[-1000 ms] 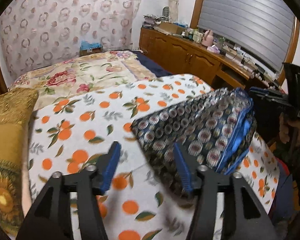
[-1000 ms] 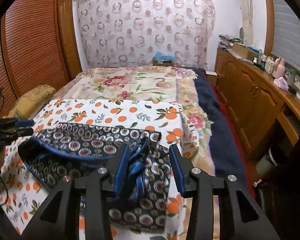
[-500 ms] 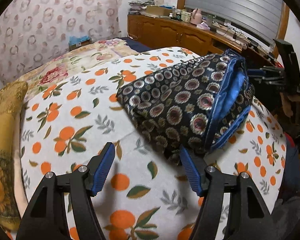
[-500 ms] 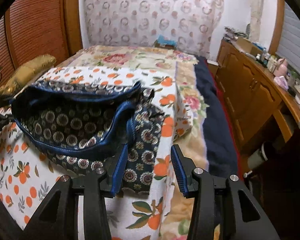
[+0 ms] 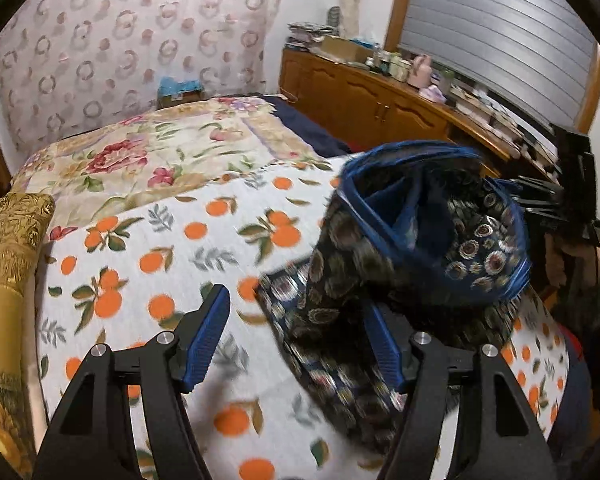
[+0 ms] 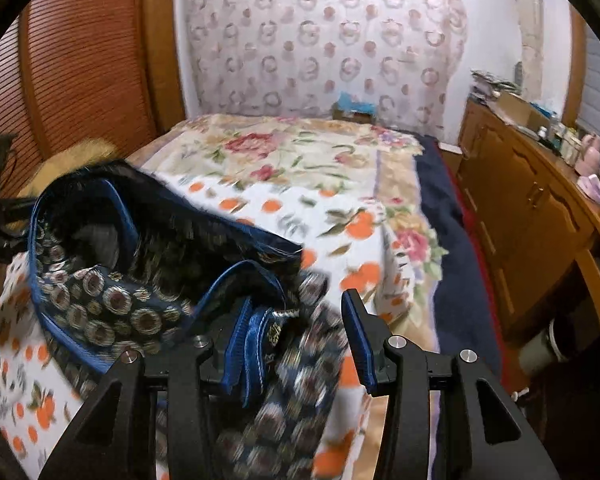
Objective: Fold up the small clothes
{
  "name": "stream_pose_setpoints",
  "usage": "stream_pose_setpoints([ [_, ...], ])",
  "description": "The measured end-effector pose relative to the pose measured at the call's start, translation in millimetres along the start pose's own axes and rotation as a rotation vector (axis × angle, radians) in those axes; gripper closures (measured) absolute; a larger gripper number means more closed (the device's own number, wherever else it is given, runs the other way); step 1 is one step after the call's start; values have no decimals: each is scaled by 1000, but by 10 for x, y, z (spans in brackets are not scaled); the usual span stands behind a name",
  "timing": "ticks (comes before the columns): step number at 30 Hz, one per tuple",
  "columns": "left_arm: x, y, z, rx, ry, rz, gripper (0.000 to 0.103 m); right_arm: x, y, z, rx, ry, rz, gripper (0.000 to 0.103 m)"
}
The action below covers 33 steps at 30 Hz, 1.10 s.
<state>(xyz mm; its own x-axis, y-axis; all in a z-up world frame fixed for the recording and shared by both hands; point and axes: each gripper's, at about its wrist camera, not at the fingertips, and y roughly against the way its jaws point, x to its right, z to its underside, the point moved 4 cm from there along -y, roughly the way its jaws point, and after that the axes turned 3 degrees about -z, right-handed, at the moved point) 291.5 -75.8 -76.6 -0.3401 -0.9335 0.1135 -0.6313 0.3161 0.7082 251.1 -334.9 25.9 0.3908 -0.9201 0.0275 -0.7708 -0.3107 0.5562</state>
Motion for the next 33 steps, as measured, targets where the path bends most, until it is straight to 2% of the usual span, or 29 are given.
stream_pose_setpoints([
  [5, -83, -119, -93, 15, 10, -41, 35, 159, 155, -49, 50, -58, 28, 57],
  [10, -110, -227, -86, 1, 10, -45, 35, 147, 414, 22, 95, -75, 28, 56],
  [12, -118, -262, -78, -6, 14, -41, 35, 111, 468, 66, 105, -81, 30, 50],
  [17, -135, -332, -67, -18, 14, -57, 35, -3, 398, 158, 92, -62, -4, 49],
  [18, -140, -346, -62, -24, 16, -60, 37, -10, 376, 175, 84, -63, -3, 49],
  [19, -137, -357, -59, -32, 17, -59, 47, -5, 356, 180, 73, -64, -2, 49],
  [20, -118, -365, -58, -37, 14, -48, 52, -37, 376, 198, 64, -63, -12, 49],
  [25, -47, -399, -57, -47, -4, -1, 56, -36, 264, 217, 11, -46, -37, 49],
  [28, -48, -447, -60, -60, -2, 2, 59, 23, 122, 208, -40, -54, -59, 49],
  [29, -48, -466, -62, -64, 0, 4, 69, 45, 85, 194, -47, -52, -61, 49],
  [31, -54, -525, -58, -82, 3, 8, 81, 96, 70, 127, -42, -58, -40, 49],
  [33, -54, -555, -49, -92, -1, -6, 93, 157, 124, 23, -1, -76, -22, 49],
])
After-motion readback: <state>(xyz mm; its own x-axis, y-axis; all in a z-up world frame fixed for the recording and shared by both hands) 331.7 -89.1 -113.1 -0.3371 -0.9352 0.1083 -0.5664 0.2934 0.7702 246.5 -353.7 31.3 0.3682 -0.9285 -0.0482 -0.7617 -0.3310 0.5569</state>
